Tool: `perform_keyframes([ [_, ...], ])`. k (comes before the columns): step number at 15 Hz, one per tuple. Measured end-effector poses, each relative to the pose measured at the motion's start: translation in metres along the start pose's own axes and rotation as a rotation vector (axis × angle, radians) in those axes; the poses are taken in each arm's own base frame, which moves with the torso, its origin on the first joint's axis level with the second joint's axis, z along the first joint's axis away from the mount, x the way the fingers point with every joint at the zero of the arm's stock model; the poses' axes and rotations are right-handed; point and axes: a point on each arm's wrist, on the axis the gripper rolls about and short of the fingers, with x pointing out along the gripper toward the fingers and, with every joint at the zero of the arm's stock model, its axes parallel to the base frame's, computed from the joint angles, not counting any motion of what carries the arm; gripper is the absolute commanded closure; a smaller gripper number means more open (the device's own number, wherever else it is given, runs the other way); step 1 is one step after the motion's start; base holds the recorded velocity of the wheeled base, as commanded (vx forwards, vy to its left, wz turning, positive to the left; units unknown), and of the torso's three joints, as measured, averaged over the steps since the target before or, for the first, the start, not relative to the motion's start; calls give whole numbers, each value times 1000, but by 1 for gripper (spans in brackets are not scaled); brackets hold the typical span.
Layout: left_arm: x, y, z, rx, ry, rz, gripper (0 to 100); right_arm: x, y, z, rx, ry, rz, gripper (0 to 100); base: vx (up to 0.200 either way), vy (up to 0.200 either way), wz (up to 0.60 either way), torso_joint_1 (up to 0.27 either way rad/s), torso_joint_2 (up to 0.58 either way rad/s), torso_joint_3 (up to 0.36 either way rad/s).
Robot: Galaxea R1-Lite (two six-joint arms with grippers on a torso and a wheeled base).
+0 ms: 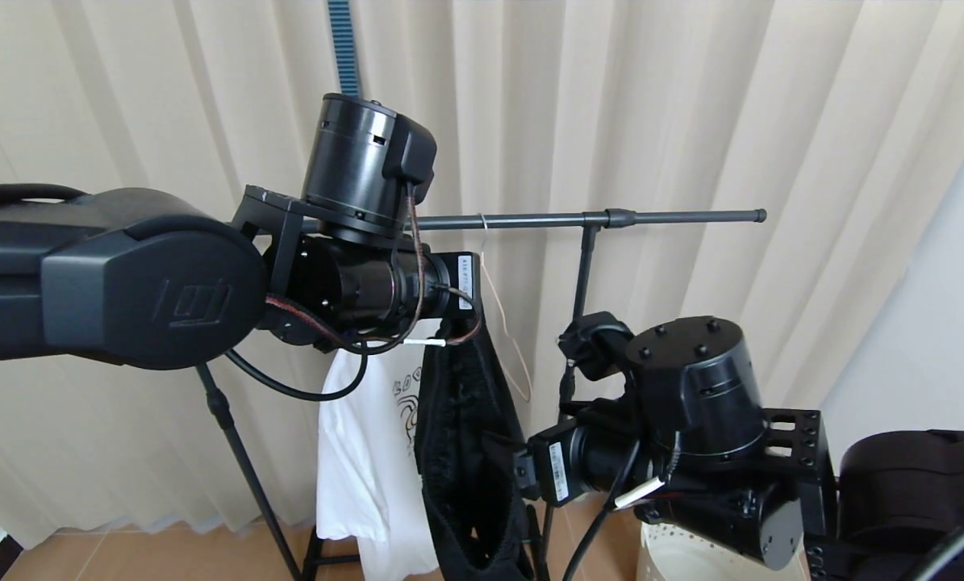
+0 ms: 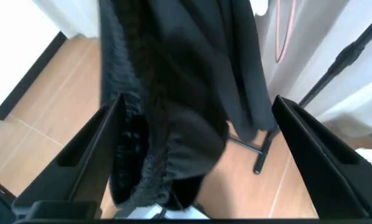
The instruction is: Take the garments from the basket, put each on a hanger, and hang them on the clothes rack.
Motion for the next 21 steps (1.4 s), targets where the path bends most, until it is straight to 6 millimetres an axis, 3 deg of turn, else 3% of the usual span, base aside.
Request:
perform_keyframes([
  [4, -1, 0, -1, 0, 1, -1, 100, 30, -3, -23, -29, 95, -56, 0, 0, 0, 0, 0, 0, 0],
  [5, -1, 0, -1, 0, 3, 0, 100, 35, -3, -27, -33, 110, -63, 100, 0, 0, 0, 0, 0, 0],
  [10, -3, 2, 0, -2, 0, 3, 100, 46, -22, -26, -14, 121, -118, 100, 0, 0, 0, 0, 0, 0],
  [13, -1, 11, -6, -3, 29, 27, 100, 45, -60, 1, 37, 54, -205, 100, 0, 0, 0, 0, 0, 0],
  [16, -3, 25, -16, 9, 134, 51, 100, 26, -95, 44, 113, -85, -272, 100, 0, 0, 0, 0, 0, 0],
  [19, -7, 29, -21, 12, 188, 14, 100, 5, -102, 66, 140, -173, -299, 100, 0, 0, 0, 0, 0, 0],
  [21, -8, 31, -28, 17, 219, 12, 100, -12, -95, 75, 140, -207, -356, 100, 0, 0, 0, 0, 0, 0],
])
